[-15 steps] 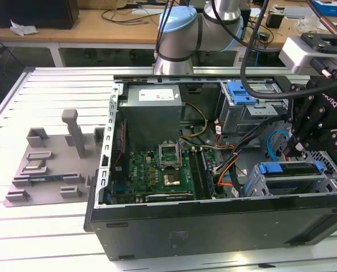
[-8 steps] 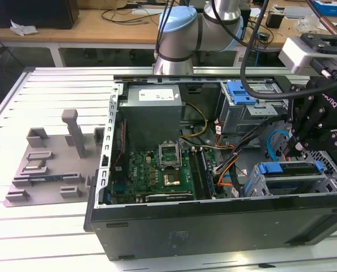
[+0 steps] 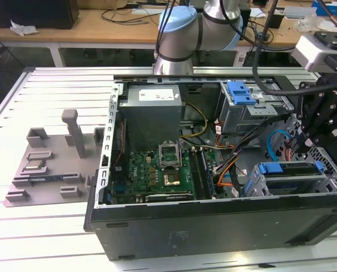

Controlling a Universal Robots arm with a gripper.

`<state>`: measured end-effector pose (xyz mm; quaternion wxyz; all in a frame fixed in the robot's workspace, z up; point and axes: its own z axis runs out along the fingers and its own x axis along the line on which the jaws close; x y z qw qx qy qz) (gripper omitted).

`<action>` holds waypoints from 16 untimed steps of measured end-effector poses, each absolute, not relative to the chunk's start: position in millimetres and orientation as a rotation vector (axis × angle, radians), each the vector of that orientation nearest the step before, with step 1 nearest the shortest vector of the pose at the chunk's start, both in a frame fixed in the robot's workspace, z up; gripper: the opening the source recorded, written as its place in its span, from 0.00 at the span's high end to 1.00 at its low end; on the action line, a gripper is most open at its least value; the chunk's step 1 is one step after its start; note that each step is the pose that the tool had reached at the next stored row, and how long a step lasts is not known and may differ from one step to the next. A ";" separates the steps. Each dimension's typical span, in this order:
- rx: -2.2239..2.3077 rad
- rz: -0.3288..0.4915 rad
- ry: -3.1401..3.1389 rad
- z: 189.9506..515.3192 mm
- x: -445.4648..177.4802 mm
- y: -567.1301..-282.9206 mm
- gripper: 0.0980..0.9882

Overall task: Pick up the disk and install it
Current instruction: 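Insert the first disk wire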

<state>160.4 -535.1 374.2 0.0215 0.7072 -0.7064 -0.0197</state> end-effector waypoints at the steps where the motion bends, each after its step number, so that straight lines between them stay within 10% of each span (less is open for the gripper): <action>1: 2.192 -0.061 -2.189 374.3 163.5 -533.4 0.99; 16: 2.190 -0.057 -2.187 373.1 192.9 -493.7 0.99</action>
